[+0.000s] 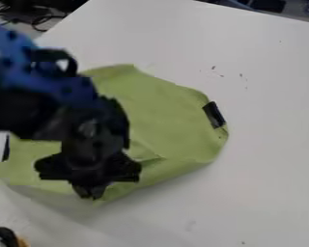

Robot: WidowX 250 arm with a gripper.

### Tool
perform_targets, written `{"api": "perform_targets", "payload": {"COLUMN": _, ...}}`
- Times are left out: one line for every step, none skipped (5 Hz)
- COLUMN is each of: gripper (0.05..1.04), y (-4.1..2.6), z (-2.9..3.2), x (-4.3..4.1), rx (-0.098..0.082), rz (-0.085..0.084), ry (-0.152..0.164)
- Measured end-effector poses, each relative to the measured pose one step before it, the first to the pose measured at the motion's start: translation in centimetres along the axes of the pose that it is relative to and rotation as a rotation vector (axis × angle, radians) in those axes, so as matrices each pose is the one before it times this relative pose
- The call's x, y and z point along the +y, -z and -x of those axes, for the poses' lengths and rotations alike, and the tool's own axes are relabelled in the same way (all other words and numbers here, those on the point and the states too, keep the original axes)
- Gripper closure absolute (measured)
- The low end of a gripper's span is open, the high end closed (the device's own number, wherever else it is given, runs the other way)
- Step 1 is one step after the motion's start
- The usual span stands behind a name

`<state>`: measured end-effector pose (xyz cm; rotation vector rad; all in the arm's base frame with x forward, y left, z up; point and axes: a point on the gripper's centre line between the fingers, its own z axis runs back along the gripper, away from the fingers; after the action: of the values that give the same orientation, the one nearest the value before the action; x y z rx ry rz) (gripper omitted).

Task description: Unfold the cloth

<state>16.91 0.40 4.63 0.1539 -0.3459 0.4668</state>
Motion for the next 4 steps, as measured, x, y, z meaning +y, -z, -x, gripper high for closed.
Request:
{"api": "perform_targets", "payload": {"gripper": 1.010, "y": 0.550, "z": 1.954, "x": 0.205, "rx": -0.0354, "rz": 0.0460, "ry": -0.0057}}
{"api": "perform_targets", "payload": {"gripper": 0.866, "y": 1.008, "z": 1.359, "x": -0.024, "rx": -0.0248, "rz": 0.0394, "ry": -0.0444}}
{"api": "perform_targets", "payload": {"gripper": 0.613, "y": -0.306, "z": 0.283, "x": -0.367, "rx": 0.0823, "rz": -0.0144, "ry": -0.0318}}
{"api": "perform_targets", "payload": {"gripper": 0.312, "y": -1.080, "z": -0.176, "x": -0.496, "rx": 0.0947, "rz": -0.0273, "ry": -0.0285}}
